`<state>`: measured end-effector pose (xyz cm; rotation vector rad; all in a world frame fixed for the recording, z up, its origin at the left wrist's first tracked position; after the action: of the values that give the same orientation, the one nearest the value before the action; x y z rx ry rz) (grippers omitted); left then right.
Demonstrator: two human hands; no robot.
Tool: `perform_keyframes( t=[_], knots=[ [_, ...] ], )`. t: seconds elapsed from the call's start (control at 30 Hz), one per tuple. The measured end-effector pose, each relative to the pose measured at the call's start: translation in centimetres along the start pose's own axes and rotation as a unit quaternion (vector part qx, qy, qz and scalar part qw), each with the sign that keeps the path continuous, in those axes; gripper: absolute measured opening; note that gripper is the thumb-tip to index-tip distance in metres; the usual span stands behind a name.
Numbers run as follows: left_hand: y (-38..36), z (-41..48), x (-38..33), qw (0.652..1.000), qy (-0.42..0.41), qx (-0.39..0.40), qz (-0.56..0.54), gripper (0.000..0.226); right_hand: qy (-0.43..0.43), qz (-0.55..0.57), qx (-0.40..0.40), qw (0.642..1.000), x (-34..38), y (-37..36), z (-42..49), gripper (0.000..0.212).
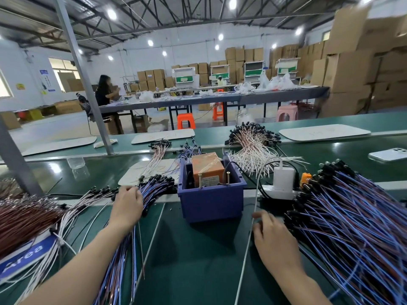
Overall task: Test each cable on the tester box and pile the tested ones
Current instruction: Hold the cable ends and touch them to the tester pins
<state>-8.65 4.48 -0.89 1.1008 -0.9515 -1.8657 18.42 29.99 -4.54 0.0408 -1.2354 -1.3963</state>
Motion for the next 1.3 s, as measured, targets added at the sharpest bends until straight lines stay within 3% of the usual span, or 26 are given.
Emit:
perform_keyframes(
  t=[0.1,0.23,0.3,0.37,0.47,0.63,0.7,0.87,0.93,1.07,1.2,1.3],
  knots=[
    [3.8,-0.2,-1.7,0.983,0.013,-0.128,-0.129,0.029,0.009,0.0,0.002,1.0,0.1,0.1,0.0,0.024],
    [10.6,-2.0,-6.5,0.918,-0.033,-0.265,-0.294,0.023,0.007,0.017,0.006,1.0,0.3,0.2,-0.1,0.022],
    [13.0,-4.6,-9.3,0.888,-0.101,-0.296,-0.337,0.019,-0.002,0.088,-0.013,0.996,0.3,0.4,-0.3,0.02],
    [13.3,-7.9,-12.2,0.879,-0.171,-0.277,-0.348,0.017,-0.029,0.249,-0.033,0.968,-0.1,0.8,-0.5,0.02],
    [9.6,-12.6,-15.8,0.886,-0.239,-0.174,-0.357,0.015,-0.126,0.516,-0.048,0.846,-0.9,1.7,-0.6,0.029],
    [-0.7,-18.3,-19.2,0.935,-0.274,-0.012,-0.224,0.011,-0.26,0.777,0.024,0.573,-1.2,2.4,0.1,0.048],
    [-3.2,-19.2,-19.7,0.947,-0.283,0.05,-0.141,0.021,-0.264,0.802,0.032,0.535,-1.3,2.3,0.1,0.045],
    [-2.8,-18.6,-18.9,0.922,-0.379,0.079,-0.006,0.061,-0.261,0.794,0.003,0.549,-2.0,1.9,0.5,0.03],
    [-1.8,-17.8,-17.6,0.915,-0.394,0.079,0.015,0.063,-0.262,0.788,-0.016,0.556,-2.3,2.1,0.7,0.029],
    [0.3,-15.0,-14.7,0.913,-0.391,-0.119,0.007,0.025,-0.265,0.773,-0.036,0.576,-2.9,2.4,0.8,0.026],
    [0.4,-13.4,-12.0,0.912,-0.324,-0.25,0.027,0.018,-0.289,0.752,-0.019,0.592,-3.0,1.6,0.5,0.031],
    [0.0,-14.3,-11.9,0.915,-0.261,-0.306,0.04,0.038,-0.29,0.73,0.028,0.619,-2.4,0.9,0.1,0.029]
  ],
)
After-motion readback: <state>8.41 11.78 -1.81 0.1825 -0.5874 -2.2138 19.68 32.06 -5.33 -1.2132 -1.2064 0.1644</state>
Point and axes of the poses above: each hand's wrist, its own z-axis towards the middle knuckle, its own y-axis out of the back of the hand, x = y × z, the point moved 3 cm from there along z, towards the middle knuckle, and after that the axes turned 12 degrees about z, right-handed, at the moved point
